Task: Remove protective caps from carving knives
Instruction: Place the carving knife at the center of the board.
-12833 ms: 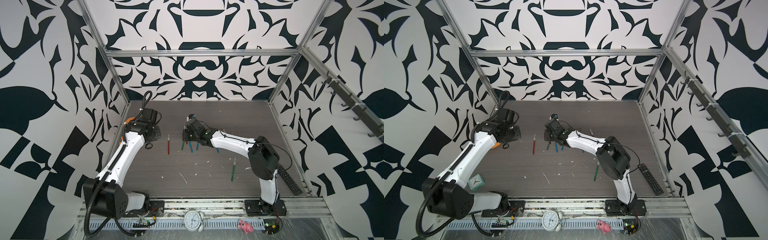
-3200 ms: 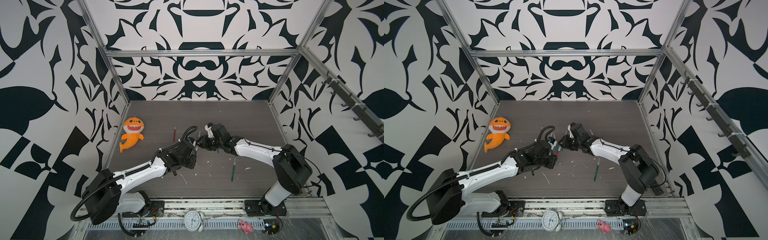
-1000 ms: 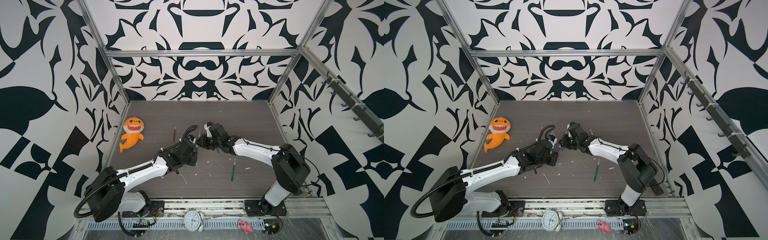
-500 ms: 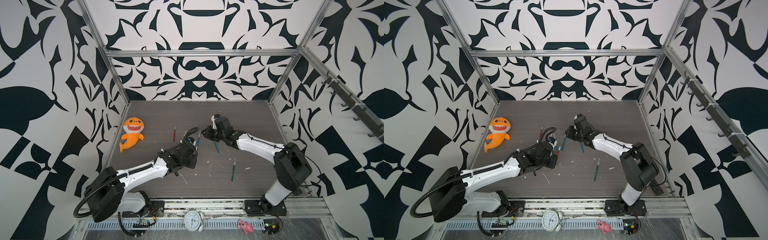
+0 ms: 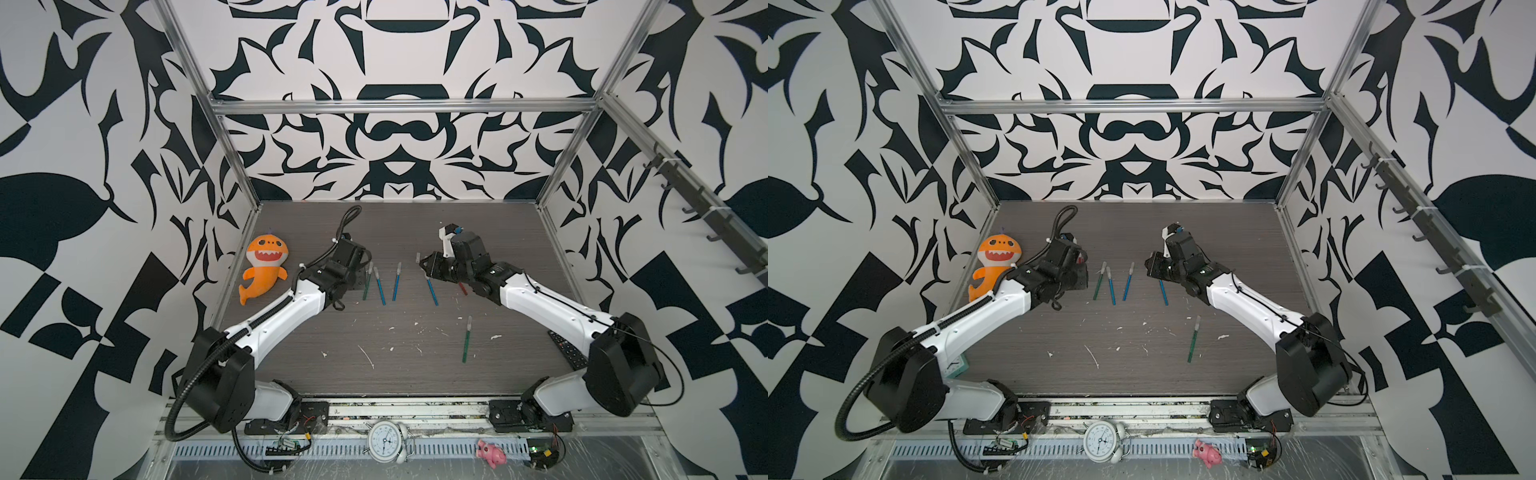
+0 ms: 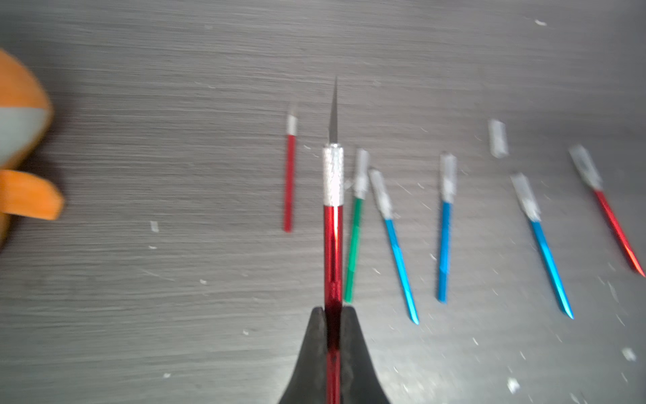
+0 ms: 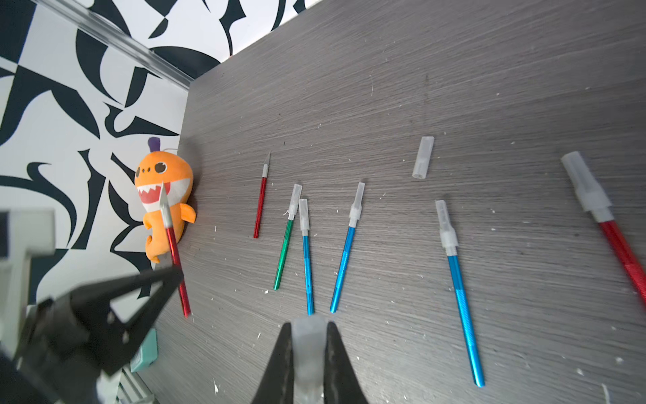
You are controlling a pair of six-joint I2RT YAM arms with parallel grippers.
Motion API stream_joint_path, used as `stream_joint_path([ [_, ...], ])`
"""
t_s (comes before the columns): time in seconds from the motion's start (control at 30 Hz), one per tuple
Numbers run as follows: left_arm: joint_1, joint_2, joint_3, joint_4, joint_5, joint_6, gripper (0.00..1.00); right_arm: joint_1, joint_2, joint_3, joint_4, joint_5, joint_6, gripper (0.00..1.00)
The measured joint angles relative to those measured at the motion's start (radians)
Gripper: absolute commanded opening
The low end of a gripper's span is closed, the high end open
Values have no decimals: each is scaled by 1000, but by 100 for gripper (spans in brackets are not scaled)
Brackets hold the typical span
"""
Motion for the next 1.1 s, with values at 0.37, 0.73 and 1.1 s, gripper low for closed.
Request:
stream_joint_path([
  [0.37,156,349,296,-208,-55,78,0,0,-144,-74,-101,2,-120,0],
  [0.73,179,496,333,-145,10,234,0,0,-146,-109,-121,-5,-154,0],
  [1.1,208,622,417,-116,68,306,0,0,-146,-109,-127,-5,-163,0],
])
